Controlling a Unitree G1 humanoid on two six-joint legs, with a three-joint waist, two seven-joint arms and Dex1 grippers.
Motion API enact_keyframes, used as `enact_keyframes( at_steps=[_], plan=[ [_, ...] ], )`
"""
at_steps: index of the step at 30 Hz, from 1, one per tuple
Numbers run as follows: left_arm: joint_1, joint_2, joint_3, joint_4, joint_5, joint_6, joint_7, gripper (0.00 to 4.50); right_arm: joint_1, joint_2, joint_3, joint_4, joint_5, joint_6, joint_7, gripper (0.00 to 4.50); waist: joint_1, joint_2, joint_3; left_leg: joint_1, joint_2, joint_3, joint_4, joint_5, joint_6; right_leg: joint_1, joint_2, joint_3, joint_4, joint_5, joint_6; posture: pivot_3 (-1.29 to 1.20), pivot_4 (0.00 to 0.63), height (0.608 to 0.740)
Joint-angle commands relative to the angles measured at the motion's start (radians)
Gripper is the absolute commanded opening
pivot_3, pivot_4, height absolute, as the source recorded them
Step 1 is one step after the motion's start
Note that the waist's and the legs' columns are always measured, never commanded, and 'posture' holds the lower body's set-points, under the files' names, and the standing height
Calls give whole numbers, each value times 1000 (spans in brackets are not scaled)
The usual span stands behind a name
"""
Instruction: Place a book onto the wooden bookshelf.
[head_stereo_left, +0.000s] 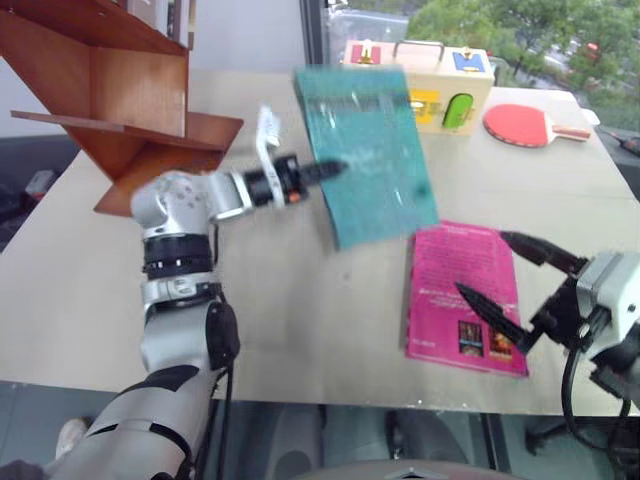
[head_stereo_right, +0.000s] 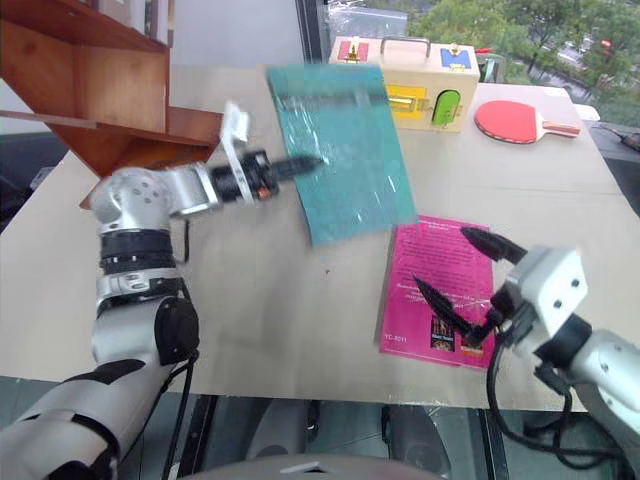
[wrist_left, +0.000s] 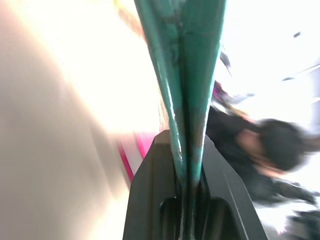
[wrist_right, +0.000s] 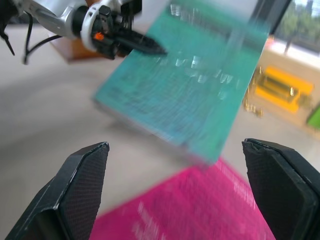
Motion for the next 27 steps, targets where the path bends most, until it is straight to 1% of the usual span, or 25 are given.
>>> enact_keyframes(
  at_steps=[1,2,3,4,5,6,8,9,11,14,17,19,21,24,26,27],
  plan=[
    [49,147,-176,-215,236,-503,-151,65,-107,24,44,75,14,6,47,4500,-4,1,0,1,0,0,-1,0,0,0,0,1,0,0,0,0,150,740],
    [75,211,-214,-230,323,-712,-215,65,-137,31,59,104,8,5,70,4500,-7,2,0,2,0,1,-1,0,0,1,0,2,-1,0,0,0,150,740],
    [87,259,-232,-226,372,-853,-261,65,-158,38,68,128,-1,3,91,4500,-6,2,0,4,0,3,-4,0,0,1,0,3,-1,0,0,0,150,740],
    [83,290,-222,-212,392,-947,-280,65,-176,44,77,151,-11,0,111,4500,-4,2,0,5,0,4,-6,0,0,1,0,4,-2,0,0,0,150,740],
    [60,329,-187,-192,385,-986,-293,65,-198,48,86,183,-17,-2,137,4500,-1,1,0,6,0,5,-7,0,0,1,0,4,-2,0,-1,0,150,740],
    [44,377,-160,-168,394,-1067,-320,65,-220,51,95,213,-24,-5,163,4500,1,1,1,5,0,4,-7,0,0,0,0,4,-2,0,-1,0,150,740],
    [36,527,-103,-128,403,-1203,-429,65,-282,57,112,285,-30,-9,216,4500,-5,0,2,4,0,5,-6,0,0,-1,0,4,-1,0,-1,0,150,740],
    [37,579,-93,-108,407,-1251,-461,65,-304,62,117,308,-33,-8,234,4500,-11,-1,3,4,1,5,-6,-2,4,-2,0,4,-1,0,-1,0,150,740],
    [40,676,-81,-40,424,-1333,-507,65,-344,71,136,345,-46,-9,272,4500,-12,-1,3,4,1,7,-6,-3,5,-3,0,6,-1,0,-1,0,150,740],
    [34,831,-97,216,520,-1567,-554,65,-418,92,184,402,-73,-15,331,4500,-9,2,4,5,2,7,-7,-3,5,-3,0,5,-1,0,-1,0,150,740],
    [-32,891,-158,441,643,-1747,-504,65,-463,115,210,428,-96,-18,348,4500,-1,3,4,5,2,7,-7,-3,5,-3,1,5,0,0,-1,0,150,740],
    [-122,930,-232,620,784,-1827,-434,65,-468,126,213,416,-99,-12,349,4500,6,1,5,5,2,7,-7,-3,5,-3,0,4,0,0,-1,0,150,740],
    [-206,946,-310,751,929,-1884,-341,65,-472,135,216,404,-101,-3,347,4500,11,0,5,4,2,7,-5,-3,5,-3,0,3,0,0,-1,0,150,740],
    [-322,934,-429,888,1116,-1910,-179,65,-477,150,223,394,-110,1,342,4500,12,-1,6,3,2,7,-5,-3,5,-4,1,4,0,0,0,0,150,740],
    [-383,921,-485,965,1187,-1908,-115,65,-479,164,223,385,-111,8,337,4500,15,-1,6,3,3,6,-5,-3,5,-4,1,3,1,0,-1,0,150,740],
    [-405,914,-506,993,1206,-1905,-101,434,-480,169,226,379,-114,11,335,4500,10,-1,6,3,3,7,-5,-3,5,-4,2,4,1,0,0,0,150,740]
  ],
)
